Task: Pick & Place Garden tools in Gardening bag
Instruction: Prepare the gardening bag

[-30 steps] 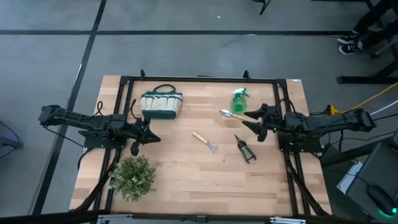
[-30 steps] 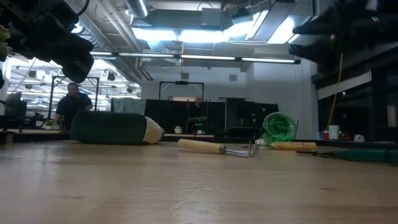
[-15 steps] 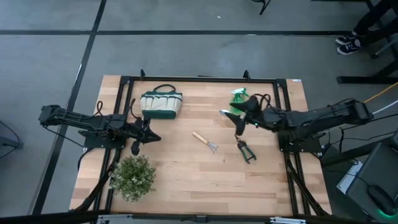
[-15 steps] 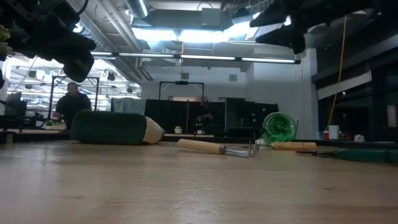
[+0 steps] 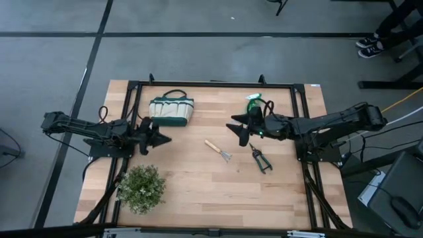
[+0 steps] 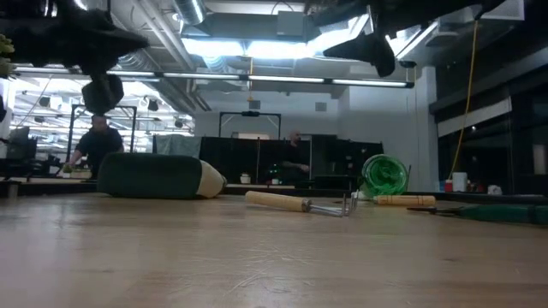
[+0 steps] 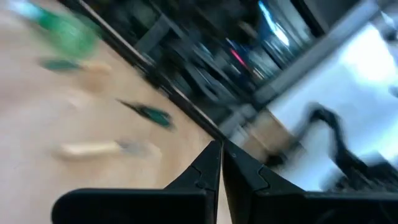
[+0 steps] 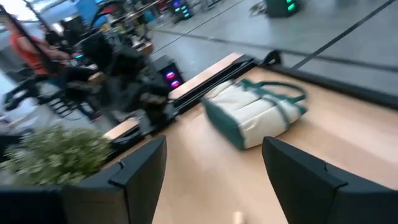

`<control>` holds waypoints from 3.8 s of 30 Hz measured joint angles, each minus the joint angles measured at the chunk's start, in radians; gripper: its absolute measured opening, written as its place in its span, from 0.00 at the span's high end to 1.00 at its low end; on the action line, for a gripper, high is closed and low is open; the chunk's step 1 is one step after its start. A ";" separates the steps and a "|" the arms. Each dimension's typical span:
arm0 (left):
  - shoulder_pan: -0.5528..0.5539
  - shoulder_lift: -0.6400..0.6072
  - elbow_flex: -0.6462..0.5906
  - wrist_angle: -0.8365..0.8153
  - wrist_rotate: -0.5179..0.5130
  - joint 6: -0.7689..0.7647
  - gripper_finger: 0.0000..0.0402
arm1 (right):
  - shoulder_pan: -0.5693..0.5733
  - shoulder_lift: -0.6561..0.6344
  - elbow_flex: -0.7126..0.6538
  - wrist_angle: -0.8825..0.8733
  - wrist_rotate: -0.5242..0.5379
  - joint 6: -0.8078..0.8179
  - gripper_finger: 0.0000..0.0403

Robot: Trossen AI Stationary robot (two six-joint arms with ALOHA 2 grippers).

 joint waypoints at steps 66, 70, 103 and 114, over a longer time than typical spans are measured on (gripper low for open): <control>0.999 1.406 1.262 -1.284 0.454 0.957 0.60 | -0.091 0.000 0.000 -0.047 -0.162 -0.244 0.33; 0.989 1.459 1.271 -1.281 0.454 0.984 0.60 | -0.092 0.000 0.000 -0.049 -0.162 -0.244 0.33; 0.866 1.540 1.271 -1.446 0.629 1.378 0.61 | -0.092 0.000 0.000 -0.046 -0.161 -0.245 0.33; 0.786 1.535 1.271 -1.418 0.656 1.545 0.61 | -0.092 0.000 0.000 -0.051 -0.159 -0.245 0.33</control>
